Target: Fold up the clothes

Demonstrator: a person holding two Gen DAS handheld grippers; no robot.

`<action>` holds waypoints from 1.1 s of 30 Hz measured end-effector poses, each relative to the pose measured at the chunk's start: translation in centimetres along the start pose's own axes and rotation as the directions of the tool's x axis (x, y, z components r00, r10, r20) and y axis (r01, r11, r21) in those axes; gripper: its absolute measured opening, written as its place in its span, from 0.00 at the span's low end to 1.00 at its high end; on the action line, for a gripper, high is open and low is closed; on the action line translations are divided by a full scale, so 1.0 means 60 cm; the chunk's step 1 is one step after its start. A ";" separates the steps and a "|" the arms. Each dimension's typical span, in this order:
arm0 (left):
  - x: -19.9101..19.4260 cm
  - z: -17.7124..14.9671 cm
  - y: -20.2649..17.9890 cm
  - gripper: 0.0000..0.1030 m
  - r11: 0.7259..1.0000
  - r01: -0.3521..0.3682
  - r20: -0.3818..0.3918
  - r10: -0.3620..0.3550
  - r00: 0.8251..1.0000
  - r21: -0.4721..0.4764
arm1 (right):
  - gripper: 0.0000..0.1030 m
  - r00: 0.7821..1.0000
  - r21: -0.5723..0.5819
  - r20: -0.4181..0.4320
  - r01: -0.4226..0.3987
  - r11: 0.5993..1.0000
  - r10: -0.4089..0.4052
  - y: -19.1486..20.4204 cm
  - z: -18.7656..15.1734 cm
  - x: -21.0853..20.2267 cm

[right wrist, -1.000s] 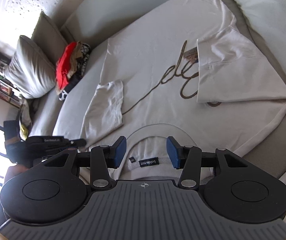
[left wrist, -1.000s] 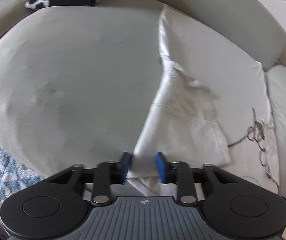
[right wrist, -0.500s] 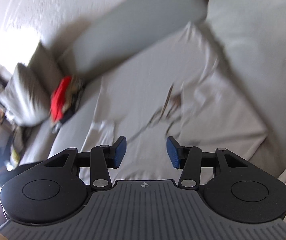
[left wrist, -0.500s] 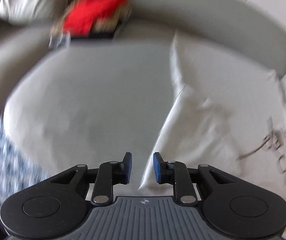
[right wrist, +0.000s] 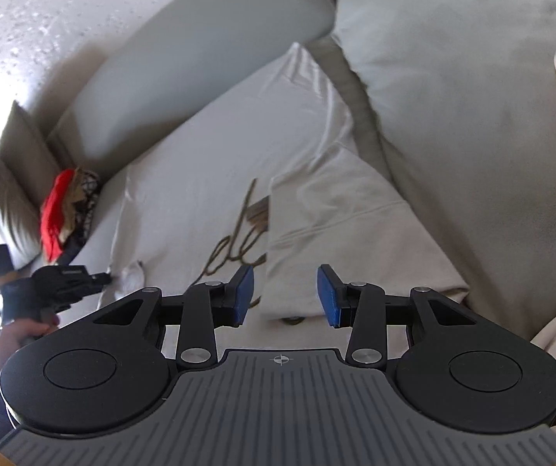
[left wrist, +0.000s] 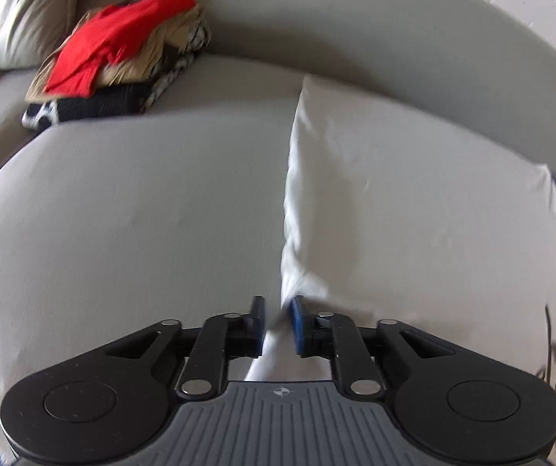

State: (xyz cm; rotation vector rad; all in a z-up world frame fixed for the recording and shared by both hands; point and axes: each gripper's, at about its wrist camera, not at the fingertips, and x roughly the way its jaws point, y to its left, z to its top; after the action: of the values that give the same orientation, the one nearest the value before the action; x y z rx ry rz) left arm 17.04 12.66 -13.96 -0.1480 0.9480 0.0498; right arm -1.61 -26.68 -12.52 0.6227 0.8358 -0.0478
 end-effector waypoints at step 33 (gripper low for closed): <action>-0.065 -0.159 -0.095 0.29 0.971 0.057 0.001 -0.059 0.998 0.234 | 0.28 0.983 -0.214 0.015 0.181 0.960 -0.182 0.006 0.032 0.089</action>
State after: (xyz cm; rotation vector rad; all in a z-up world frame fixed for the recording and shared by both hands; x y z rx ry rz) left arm 7.70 5.72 -15.69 0.0429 0.9337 -0.1152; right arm 3.44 -26.33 -15.16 0.3417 0.8873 -0.1213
